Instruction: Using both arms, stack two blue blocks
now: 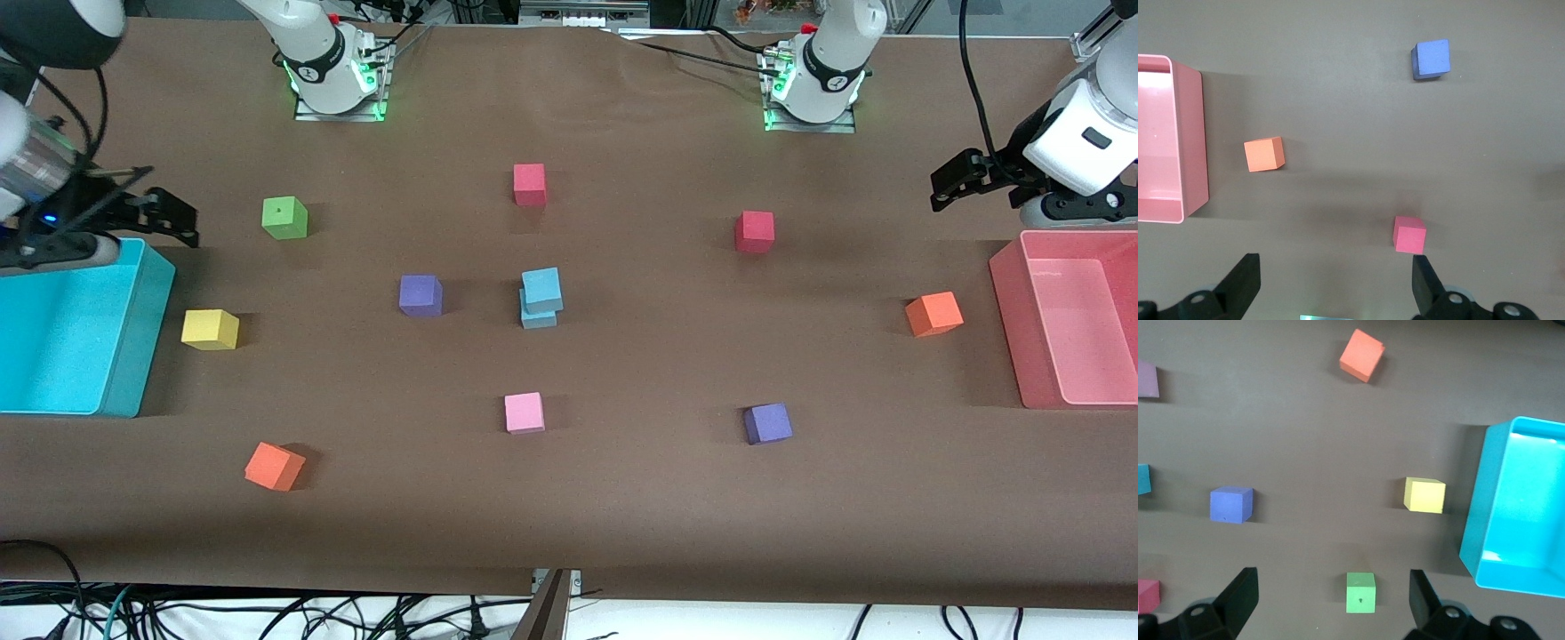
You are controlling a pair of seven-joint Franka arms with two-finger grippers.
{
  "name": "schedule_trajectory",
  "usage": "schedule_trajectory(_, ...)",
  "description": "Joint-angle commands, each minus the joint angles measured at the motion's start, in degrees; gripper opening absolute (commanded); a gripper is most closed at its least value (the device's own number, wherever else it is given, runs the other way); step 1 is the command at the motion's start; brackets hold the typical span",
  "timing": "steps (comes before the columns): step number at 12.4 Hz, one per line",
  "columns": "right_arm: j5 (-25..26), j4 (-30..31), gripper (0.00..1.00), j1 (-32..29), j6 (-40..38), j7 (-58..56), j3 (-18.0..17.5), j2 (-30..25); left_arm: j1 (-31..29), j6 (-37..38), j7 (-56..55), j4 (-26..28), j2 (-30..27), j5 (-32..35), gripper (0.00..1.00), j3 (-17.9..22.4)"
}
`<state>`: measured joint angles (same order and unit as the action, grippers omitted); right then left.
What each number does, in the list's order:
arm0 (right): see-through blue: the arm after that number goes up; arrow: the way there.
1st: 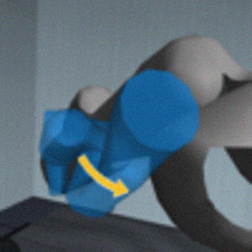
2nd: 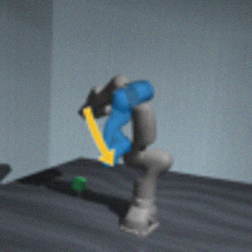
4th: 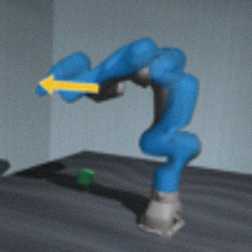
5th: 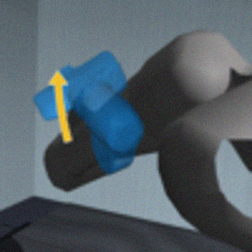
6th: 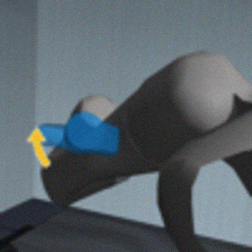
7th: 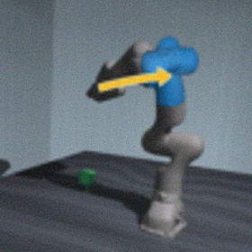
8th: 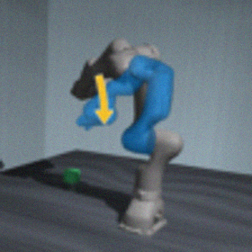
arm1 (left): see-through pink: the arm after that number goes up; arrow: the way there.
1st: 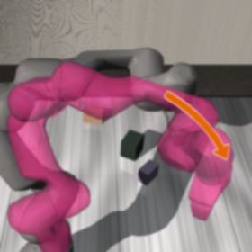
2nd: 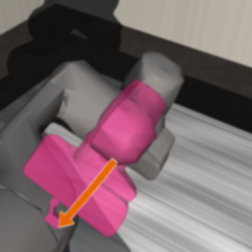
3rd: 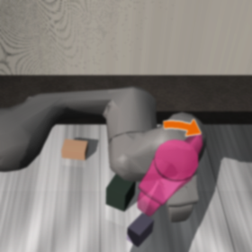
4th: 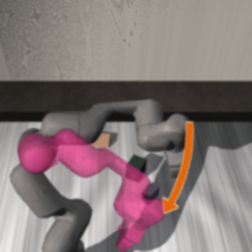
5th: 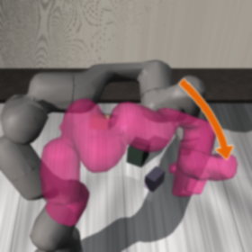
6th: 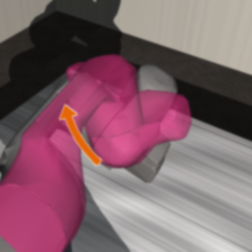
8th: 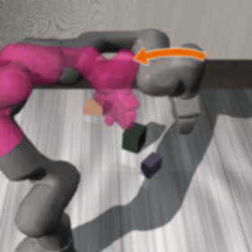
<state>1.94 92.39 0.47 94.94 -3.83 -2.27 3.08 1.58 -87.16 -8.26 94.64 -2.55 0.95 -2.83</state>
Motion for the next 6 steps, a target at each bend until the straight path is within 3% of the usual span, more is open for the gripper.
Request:
schedule_trajectory(1,-1.5,1.6,1.0,-1.0,0.2,1.5,0.8,-0.6,-0.1,1.3,1.6,-0.9,0.2,1.2,1.0,-0.2)
schedule_trajectory(6,-2.3,3.0,1.0,3.0,-0.3,3.7,3.1,-1.1,-0.1,1.7,1.5,-0.9,0.2,1.1,1.0,-0.2)
